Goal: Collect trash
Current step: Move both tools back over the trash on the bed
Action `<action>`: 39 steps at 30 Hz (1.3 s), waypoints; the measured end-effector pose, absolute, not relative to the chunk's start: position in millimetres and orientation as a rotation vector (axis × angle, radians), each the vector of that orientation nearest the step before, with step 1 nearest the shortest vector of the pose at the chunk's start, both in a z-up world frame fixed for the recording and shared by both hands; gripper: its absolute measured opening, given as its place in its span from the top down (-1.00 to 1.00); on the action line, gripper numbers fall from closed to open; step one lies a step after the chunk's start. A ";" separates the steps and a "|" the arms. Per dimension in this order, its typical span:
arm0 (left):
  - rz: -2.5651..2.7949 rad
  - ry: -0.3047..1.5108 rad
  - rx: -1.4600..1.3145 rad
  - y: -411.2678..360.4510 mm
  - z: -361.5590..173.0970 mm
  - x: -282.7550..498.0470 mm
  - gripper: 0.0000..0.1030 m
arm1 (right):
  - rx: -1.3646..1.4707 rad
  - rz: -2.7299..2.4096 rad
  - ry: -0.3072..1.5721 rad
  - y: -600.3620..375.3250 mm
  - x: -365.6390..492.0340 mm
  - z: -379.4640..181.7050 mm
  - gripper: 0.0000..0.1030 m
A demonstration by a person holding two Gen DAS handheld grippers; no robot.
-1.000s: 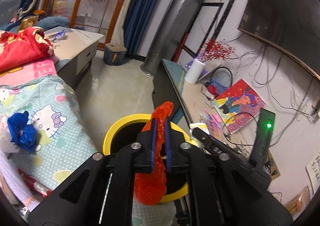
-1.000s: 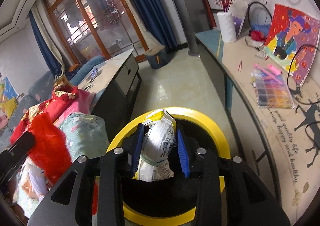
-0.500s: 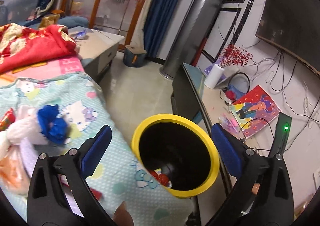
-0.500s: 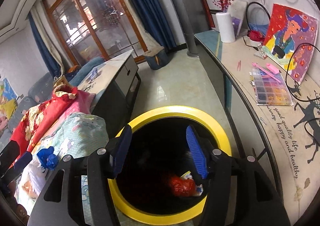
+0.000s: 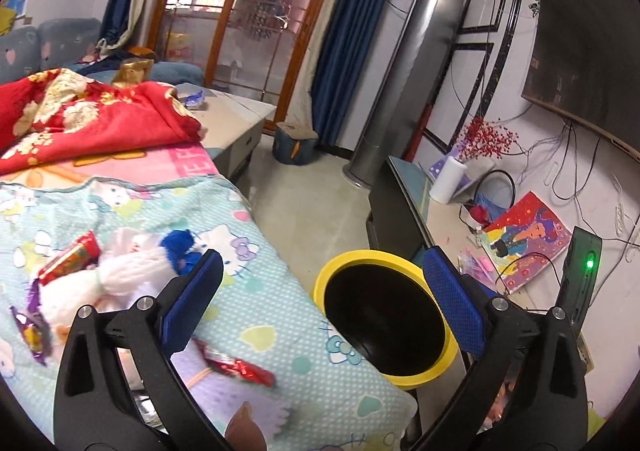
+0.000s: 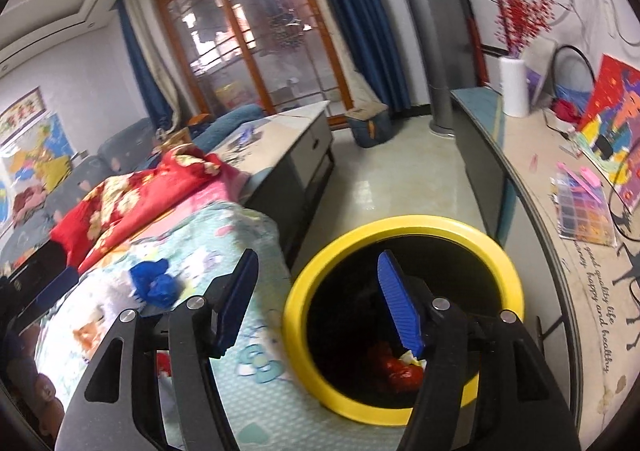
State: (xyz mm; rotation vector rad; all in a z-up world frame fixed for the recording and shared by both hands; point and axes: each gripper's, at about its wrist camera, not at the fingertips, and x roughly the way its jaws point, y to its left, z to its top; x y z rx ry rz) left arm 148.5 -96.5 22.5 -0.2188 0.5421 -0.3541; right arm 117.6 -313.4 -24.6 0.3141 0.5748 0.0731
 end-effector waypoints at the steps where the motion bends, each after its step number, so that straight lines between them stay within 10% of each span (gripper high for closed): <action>1: -0.351 0.538 -0.220 -93.6 23.8 148.2 -0.78 | 0.308 0.085 0.571 -308.6 116.4 -22.5 -0.17; 39: -0.081 0.451 -0.344 62.2 37.9 125.2 -0.78 | 0.037 0.450 0.567 -162.1 72.7 -8.0 -0.24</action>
